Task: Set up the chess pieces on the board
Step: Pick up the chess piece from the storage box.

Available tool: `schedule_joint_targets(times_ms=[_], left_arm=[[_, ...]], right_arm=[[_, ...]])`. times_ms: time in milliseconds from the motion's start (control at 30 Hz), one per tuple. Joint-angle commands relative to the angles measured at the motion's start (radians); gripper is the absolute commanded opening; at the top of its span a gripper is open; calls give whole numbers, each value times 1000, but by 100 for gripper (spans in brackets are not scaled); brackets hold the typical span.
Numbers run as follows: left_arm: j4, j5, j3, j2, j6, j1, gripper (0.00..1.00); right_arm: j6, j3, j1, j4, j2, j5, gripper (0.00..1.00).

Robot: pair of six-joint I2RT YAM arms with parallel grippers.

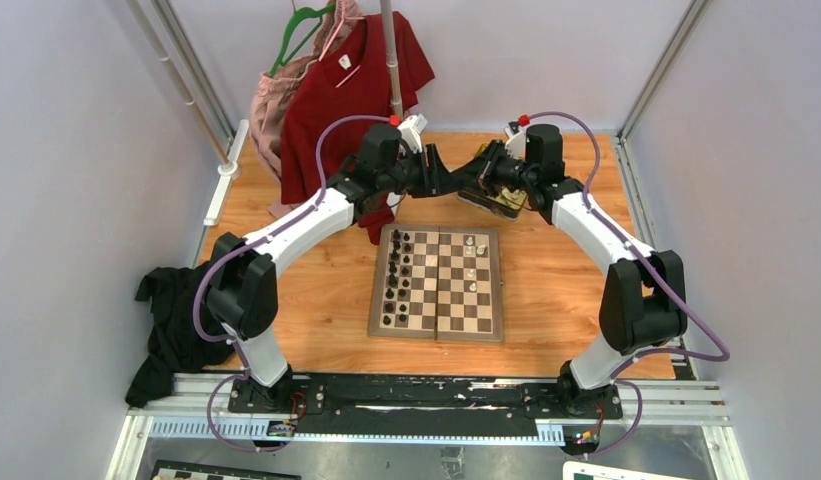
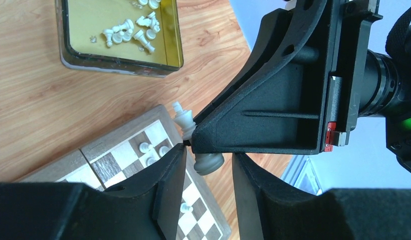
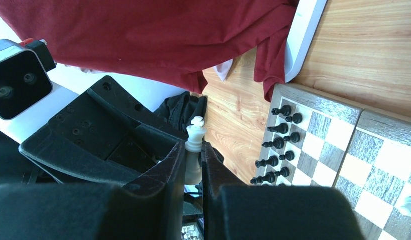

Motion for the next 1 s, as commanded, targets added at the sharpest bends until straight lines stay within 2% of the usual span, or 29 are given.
schedule_joint_targets(times_ms=[0,200,800,967], left_arm=[[64,-40,-9,-40,-8,15,41],[80,-41,-36,-59,-10,21,32],[120,-18,-73,-82,-4,52,20],[119,16,-77,-76,9,61,19]], right_arm=[[-15,-32,31,-18,-34,-44,0],[-30,-35,40,-24,-28,-37,0],[-91,-24,57,-77,-18,-20,0],[-109,-13,57,-118,-20,-15,8]])
